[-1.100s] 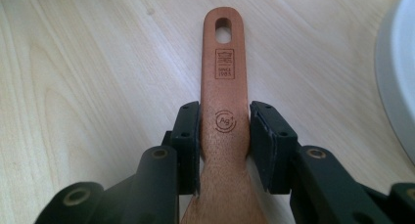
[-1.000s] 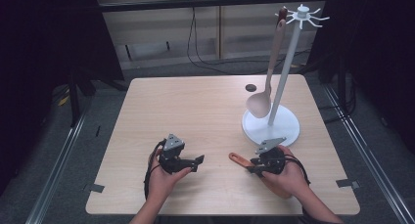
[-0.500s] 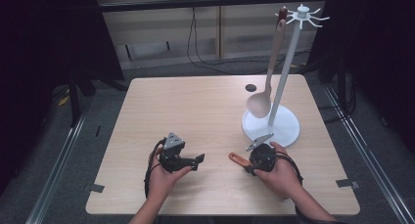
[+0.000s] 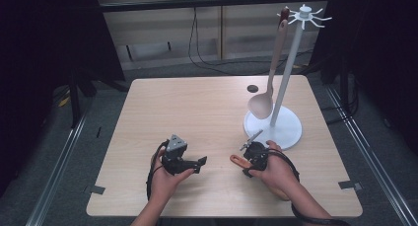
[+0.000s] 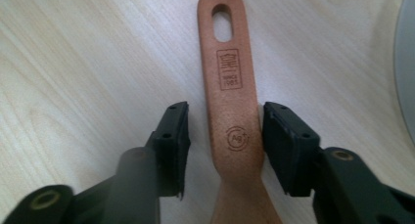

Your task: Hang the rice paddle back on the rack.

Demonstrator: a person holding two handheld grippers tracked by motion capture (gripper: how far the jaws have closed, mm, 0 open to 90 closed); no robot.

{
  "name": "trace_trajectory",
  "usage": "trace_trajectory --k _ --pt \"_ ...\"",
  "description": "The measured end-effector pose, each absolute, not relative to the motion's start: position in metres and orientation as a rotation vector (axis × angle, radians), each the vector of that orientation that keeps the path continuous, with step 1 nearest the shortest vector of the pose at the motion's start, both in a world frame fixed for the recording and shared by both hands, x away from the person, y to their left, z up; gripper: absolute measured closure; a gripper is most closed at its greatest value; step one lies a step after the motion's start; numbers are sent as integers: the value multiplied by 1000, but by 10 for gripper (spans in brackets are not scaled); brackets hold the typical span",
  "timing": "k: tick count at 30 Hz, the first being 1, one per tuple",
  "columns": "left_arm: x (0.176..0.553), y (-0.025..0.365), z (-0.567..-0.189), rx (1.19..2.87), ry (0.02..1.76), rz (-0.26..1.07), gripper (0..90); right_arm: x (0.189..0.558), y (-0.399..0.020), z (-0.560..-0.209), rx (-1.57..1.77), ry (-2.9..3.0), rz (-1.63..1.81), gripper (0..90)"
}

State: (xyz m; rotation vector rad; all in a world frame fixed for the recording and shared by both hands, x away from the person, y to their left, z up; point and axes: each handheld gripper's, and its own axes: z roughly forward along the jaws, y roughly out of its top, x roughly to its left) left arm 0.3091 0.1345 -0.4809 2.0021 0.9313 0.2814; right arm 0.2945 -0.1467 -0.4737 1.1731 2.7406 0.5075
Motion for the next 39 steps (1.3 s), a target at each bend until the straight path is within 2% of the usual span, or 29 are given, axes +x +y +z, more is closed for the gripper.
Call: trace_trajectory --k 2,3,7,19,32,39 --pt "309 134 -481 2003 929 284 99 295 -147 -473 1176 2746 502 543" --pt "309 135 -481 2007 929 288 98 296 -148 -473 1164 2752 506 628" --pt "309 135 -482 2008 931 284 99 295 -152 -473 1163 2750 539 664" --pt "310 137 -480 1978 938 288 102 289 -156 -476 1165 2672 662 672" --pt "311 138 -480 1965 947 294 103 273 -201 -434 1269 2279 1164 672" --pt "311 135 -483 1973 953 288 103 267 -217 -426 1282 2204 1265 672"
